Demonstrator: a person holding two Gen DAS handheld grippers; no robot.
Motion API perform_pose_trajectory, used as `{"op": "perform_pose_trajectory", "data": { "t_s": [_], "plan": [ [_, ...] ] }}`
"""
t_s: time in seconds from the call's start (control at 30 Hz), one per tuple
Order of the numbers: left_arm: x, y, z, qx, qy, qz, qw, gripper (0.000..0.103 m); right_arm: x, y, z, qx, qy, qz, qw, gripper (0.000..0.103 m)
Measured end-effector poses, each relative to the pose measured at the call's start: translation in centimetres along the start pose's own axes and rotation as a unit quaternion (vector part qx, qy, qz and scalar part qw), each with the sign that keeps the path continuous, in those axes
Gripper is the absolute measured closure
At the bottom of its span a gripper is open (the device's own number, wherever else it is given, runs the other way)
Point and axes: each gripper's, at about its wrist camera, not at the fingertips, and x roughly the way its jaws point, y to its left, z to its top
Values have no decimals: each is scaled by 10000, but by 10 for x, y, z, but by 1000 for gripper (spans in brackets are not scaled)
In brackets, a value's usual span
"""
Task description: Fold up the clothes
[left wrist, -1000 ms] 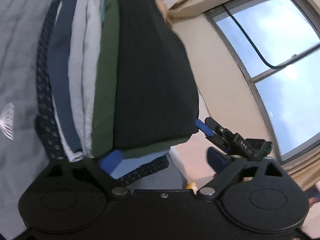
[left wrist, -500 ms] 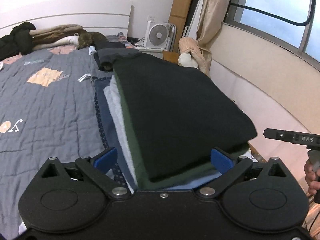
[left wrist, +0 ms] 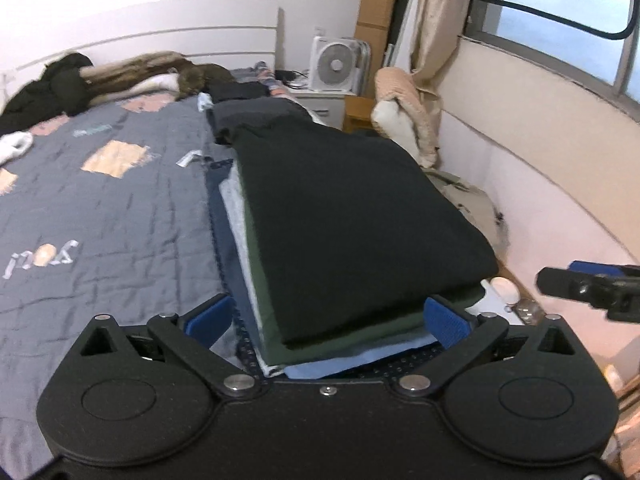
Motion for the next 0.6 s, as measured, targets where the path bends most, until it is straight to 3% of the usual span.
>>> {"op": "perform_pose_trajectory", "data": {
  "t_s": [0.43,0.6],
  "plan": [
    [-42,-22,0,344,182,459,9982,0,-33,18,11,114,73,62,9999,19],
    [-59,-27,1,367,181,468,9981,0,-44,27,10,-26,134,55,9999,19]
  ]
}}
